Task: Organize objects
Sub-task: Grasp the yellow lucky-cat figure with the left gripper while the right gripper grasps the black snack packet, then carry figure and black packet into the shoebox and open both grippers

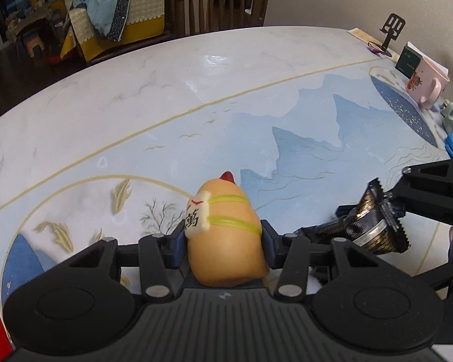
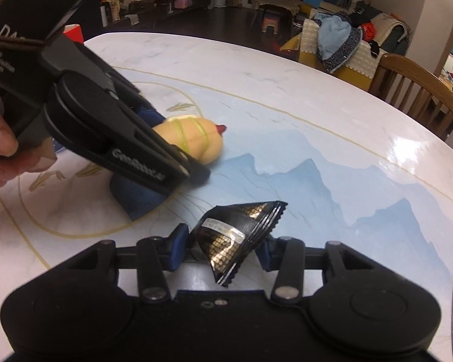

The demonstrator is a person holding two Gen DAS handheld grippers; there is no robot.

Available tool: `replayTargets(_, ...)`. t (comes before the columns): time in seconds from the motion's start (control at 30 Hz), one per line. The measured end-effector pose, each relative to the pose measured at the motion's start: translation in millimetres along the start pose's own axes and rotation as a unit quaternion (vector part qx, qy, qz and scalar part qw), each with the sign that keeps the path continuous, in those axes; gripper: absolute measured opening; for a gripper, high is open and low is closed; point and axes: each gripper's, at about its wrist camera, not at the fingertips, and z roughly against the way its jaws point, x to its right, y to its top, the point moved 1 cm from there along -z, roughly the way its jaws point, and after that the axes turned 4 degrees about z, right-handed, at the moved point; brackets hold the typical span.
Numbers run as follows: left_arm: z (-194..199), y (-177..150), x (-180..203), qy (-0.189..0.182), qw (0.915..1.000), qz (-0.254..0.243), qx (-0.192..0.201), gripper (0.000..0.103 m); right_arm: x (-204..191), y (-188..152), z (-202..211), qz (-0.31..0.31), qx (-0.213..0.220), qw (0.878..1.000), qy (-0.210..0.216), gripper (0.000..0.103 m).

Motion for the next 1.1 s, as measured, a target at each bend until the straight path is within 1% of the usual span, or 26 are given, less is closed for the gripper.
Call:
replayTargets(0.23, 27, -9, -2, 0.006, 0.9998, 0.015, 0.007, 0.046, 0, -7, 22, -0.024, -0.001, 1.0, -0.006, 0.044)
replayTargets(0.5, 80, -27, 1, 0.0, 0.9996, 0.021, 0.017, 0.046, -22, -2, 67, -0.025, 0.019, 0.999, -0.008, 0.044)
replayTargets(0.67, 117, -44, 2, -0.005, 0.9994, 0.025, 0.022, 0.046, -43, 5, 97, -0.019, 0.034, 0.999, -0.01, 0.044)
replayTargets(0.83, 153, -65, -4, -0.004, 0.9991, 0.033, 0.027, 0.046, -69, 14, 121, -0.012, 0.044, 0.999, -0.007, 0.044)
replayTargets(0.97, 180, -82, -15, 0.003, 0.9986, 0.04, 0.035, 0.046, -91, 26, 133, -0.011, 0.049, 0.999, -0.004, 0.044)
replayTargets(1.1, 205, -100, -36, 0.008, 0.9974, 0.056, 0.044, 0.046, -117, 40, 141, -0.003, 0.055, 0.999, 0.001, 0.044)
